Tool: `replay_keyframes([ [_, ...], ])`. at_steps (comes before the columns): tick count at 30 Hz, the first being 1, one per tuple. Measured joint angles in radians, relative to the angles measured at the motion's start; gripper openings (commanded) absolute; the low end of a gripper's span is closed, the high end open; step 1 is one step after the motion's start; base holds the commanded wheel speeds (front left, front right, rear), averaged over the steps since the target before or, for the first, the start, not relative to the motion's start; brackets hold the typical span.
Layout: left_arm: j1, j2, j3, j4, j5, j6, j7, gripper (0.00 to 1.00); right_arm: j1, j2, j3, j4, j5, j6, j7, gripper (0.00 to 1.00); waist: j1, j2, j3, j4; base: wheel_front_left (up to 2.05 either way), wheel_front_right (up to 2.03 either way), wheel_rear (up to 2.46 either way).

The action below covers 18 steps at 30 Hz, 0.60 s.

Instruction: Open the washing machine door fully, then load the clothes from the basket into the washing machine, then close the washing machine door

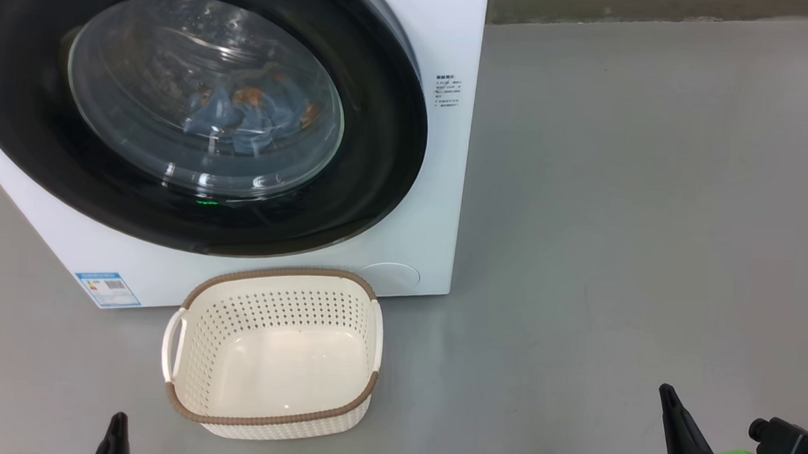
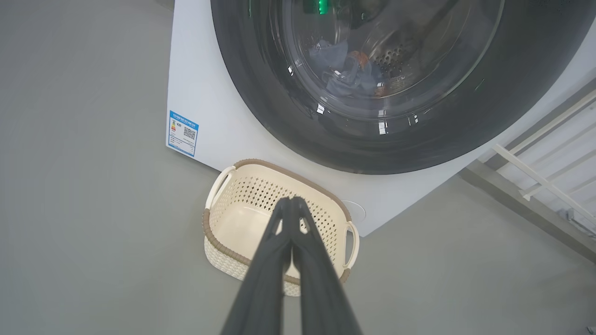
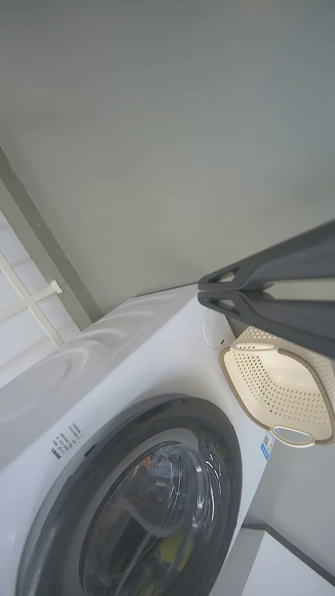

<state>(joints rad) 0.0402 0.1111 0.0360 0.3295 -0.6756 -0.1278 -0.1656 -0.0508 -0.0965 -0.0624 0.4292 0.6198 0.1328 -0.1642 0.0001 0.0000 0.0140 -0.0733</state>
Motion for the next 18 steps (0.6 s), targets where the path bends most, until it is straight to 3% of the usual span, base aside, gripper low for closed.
replay_keyframes([
  [18, -0.021, -0.012, 0.008, -0.009, -0.184, 0.0, 0.057, 0.0, -0.003, 0.009, -0.015, -0.031, 0.197, 0.0, 0.055, 0.0, -0.0001, 0.0, -0.003, 0.015, 0.0, 0.0, 0.0],
])
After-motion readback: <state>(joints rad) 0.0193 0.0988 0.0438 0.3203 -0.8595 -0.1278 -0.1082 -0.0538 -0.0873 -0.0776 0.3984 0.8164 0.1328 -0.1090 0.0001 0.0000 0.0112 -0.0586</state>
